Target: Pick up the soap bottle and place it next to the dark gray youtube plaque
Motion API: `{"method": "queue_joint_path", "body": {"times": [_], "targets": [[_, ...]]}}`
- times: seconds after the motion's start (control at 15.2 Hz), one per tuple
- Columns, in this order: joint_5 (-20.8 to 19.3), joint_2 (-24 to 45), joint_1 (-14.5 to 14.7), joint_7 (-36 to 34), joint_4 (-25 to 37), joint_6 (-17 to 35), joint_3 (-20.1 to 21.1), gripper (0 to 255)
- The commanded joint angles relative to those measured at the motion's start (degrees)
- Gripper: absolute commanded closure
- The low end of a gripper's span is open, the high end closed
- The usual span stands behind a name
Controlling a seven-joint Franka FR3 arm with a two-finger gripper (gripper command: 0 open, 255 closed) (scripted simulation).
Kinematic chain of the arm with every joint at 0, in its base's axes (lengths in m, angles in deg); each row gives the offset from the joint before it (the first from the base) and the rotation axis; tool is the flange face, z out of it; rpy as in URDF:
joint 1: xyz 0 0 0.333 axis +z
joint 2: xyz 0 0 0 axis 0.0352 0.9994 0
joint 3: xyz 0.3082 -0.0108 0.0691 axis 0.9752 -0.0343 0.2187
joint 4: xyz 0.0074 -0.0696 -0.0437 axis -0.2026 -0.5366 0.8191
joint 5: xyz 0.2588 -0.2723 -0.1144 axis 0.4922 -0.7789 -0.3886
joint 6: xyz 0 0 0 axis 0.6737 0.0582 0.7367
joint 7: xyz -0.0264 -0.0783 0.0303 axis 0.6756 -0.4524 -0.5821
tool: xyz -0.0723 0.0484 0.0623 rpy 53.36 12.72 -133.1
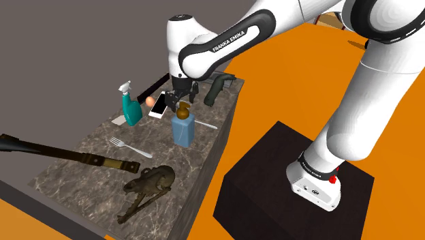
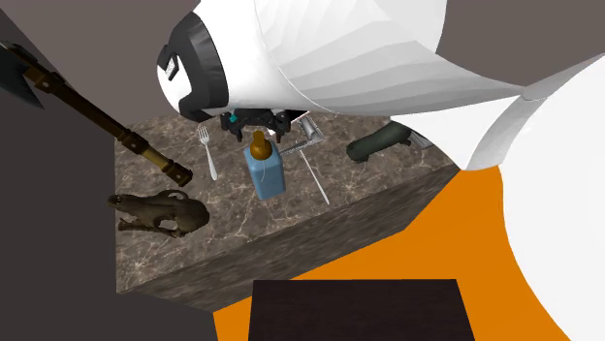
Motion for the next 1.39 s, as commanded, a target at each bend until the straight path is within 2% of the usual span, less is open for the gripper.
{"method": "queue_joint_path", "body": {"times": [0.0,0.2,0.26,0.86,1.32], "targets": [[-0.03,0.06,0.0,-0.01,-0.02,0.09,-0.01,0],[-0.03,0.05,0.0,-0.01,-0.02,0.07,-0.01,0],[-0.03,0.05,0.0,-0.01,-0.02,0.07,-0.01,255],[-0.03,0.06,0.0,-0.01,-0.02,0.09,-0.01,255],[1.28,-2.67,-0.27,0.87,2.32,-4.8,0.27,255]]}}
